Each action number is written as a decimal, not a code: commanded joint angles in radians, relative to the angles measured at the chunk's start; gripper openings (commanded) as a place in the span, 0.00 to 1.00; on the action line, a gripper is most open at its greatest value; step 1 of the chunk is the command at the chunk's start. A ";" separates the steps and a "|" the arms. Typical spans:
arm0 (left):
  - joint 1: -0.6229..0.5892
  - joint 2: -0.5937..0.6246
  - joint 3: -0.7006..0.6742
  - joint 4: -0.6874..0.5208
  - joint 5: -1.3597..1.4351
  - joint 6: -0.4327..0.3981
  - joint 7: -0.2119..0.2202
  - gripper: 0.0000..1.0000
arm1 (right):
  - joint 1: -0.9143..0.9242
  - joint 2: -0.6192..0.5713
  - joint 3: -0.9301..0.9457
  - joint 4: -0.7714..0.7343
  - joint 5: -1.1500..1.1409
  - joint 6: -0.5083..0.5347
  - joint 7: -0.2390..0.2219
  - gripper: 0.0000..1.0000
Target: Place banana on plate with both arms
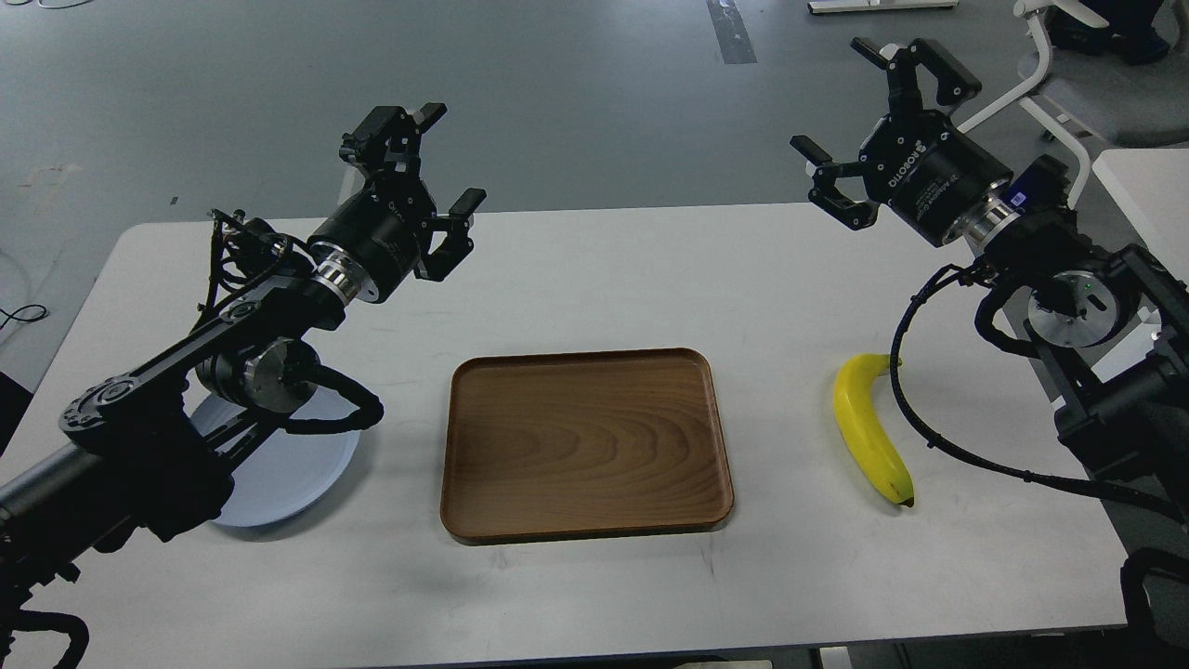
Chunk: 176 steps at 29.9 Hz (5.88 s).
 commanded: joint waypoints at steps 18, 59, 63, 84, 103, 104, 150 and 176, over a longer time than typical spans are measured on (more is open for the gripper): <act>0.003 -0.028 -0.011 0.039 -0.004 -0.004 0.025 0.98 | 0.000 0.016 0.015 -0.023 -0.001 -0.052 0.000 1.00; -0.008 0.046 -0.020 0.039 -0.078 -0.084 0.093 0.98 | 0.067 0.033 -0.059 -0.023 -0.055 -0.107 -0.052 1.00; -0.009 0.047 -0.020 0.039 -0.078 -0.084 0.088 0.98 | 0.083 0.033 -0.083 -0.023 -0.055 -0.109 -0.053 1.00; 0.034 0.590 0.319 0.049 0.953 0.286 -0.116 0.98 | 0.067 0.022 -0.093 -0.023 -0.057 -0.158 -0.053 1.00; 0.264 0.652 0.571 0.075 0.967 0.490 -0.208 0.98 | 0.077 0.053 -0.116 -0.023 -0.057 -0.158 -0.053 1.00; 0.264 0.645 0.575 0.077 0.965 0.490 -0.205 0.98 | 0.077 0.053 -0.116 -0.023 -0.057 -0.159 -0.053 1.00; 0.195 0.469 0.597 0.333 0.947 0.372 -0.214 0.00 | 0.064 0.055 -0.103 -0.024 -0.055 -0.236 -0.049 1.00; -0.259 0.006 0.724 0.312 1.231 0.139 -0.220 0.00 | 0.066 0.044 -0.056 -0.020 -0.054 -0.239 -0.049 1.00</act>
